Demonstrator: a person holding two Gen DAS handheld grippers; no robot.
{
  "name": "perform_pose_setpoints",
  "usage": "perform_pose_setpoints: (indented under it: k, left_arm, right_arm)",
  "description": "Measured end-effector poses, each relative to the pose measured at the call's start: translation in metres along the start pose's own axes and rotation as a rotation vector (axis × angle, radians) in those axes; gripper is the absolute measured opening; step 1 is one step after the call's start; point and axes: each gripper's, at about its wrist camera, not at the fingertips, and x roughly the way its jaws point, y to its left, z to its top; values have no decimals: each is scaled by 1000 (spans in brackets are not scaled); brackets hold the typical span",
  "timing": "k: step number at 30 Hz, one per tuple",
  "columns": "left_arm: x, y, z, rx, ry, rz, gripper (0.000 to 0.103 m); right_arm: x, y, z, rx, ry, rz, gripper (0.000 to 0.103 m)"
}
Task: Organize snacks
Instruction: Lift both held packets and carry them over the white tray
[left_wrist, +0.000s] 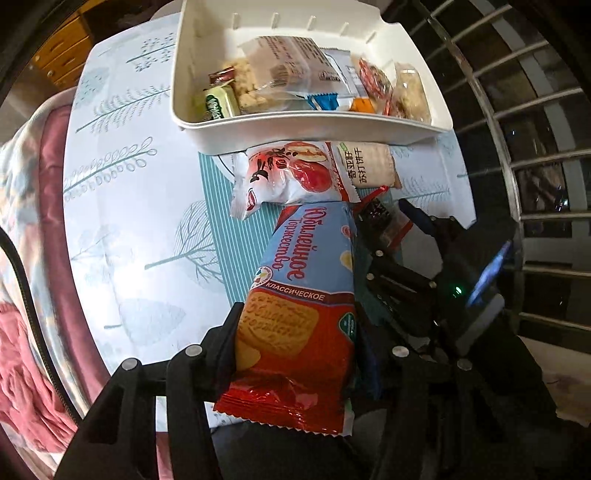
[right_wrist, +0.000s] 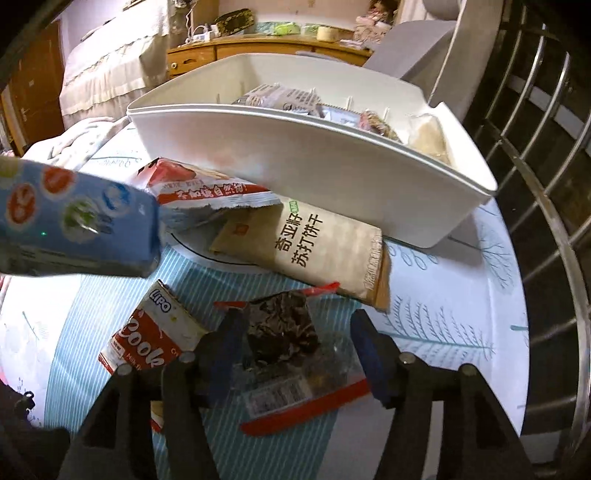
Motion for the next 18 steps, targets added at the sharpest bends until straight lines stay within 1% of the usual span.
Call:
perform_pose_setpoints:
  k: [4, 8, 11, 13, 18]
  left_arm:
    - [-13, 3, -2, -43, -22, -25, 53]
    - [-28, 5, -3, -65, -57, -46, 53]
    - [-38, 6, -4, -72, -81, -46, 53]
    - [-44, 7, -4, -75, -98, -53, 53]
    - [-62, 11, -6, -69, -149, -63, 53]
  right_arm:
    - [4, -5, 5, -10, 17, 49, 61]
    - [14, -14, 8, 74, 80, 113, 61]
    - [18, -12, 10, 83, 126, 107, 58]
    - [17, -10, 9, 93, 137, 97, 53]
    - [15, -4, 12, 154, 191, 56, 48]
